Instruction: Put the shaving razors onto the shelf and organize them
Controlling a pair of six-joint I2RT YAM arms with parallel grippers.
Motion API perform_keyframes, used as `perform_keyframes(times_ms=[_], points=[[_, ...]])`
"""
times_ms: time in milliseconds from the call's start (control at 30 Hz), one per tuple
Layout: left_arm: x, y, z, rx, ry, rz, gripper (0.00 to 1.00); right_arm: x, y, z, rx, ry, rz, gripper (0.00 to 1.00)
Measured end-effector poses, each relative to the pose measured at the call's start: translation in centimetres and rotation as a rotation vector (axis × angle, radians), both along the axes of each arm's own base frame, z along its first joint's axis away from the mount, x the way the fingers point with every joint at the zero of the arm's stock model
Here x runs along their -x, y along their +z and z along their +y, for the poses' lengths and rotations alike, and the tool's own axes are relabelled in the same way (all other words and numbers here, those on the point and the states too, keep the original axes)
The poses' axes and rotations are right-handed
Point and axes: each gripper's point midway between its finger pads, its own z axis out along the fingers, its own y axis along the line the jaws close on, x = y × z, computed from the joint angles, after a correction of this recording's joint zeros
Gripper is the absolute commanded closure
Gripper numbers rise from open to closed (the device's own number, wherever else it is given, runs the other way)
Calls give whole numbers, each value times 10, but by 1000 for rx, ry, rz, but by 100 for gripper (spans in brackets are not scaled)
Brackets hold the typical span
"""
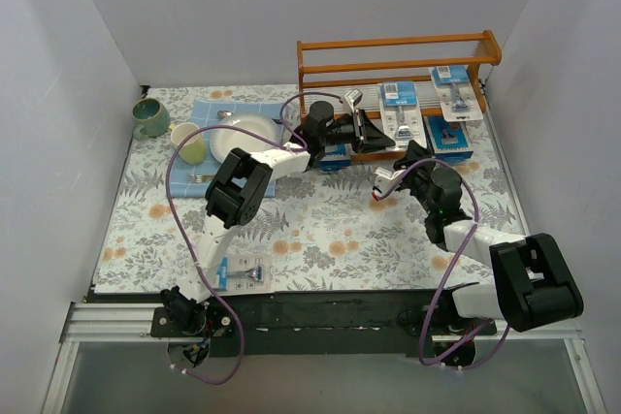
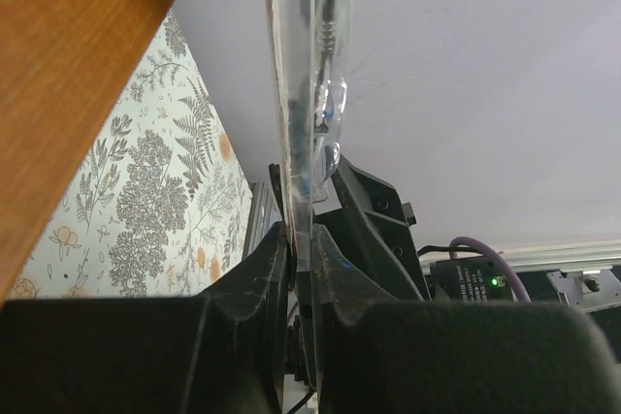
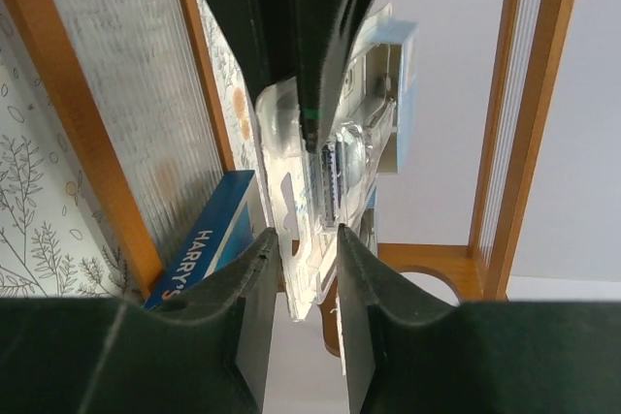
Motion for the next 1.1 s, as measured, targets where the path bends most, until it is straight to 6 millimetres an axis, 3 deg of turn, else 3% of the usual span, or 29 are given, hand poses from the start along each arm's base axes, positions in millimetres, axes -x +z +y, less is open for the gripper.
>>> perform_keyframes(times_ms=[100, 200, 300, 333, 367, 433, 467, 600, 733, 1100], points=[[1, 1, 2, -1, 3, 6, 100, -1, 5, 1, -17, 3, -14, 63], [0, 2, 3, -2, 5, 13, 100, -3, 5, 3, -25, 7, -11, 70], [0, 2, 3, -3, 6, 18, 100, -5, 3, 5, -30, 9, -2, 79], [0, 2, 4, -3, 6, 21, 100, -7, 3, 6, -32, 11, 2, 87], [0, 3, 4, -3, 7, 22, 88, -8, 2, 7, -32, 12, 5, 92], [-2, 4, 5, -4, 17, 28, 76, -11, 3, 8, -34, 14, 8, 99], [-3, 4, 7, -7, 24, 34, 59, -14, 4, 9, -36, 14, 9, 99], [-4, 7, 12, -25, 34, 52, 33, -25, 22, 13, -56, 10, -27, 99], [-3, 9, 21, -50, 64, 88, 27, -33, 46, 14, -81, 5, -78, 99], [22, 20, 49, -65, 71, 78, 22, -39, 57, 10, -104, -32, -91, 99]])
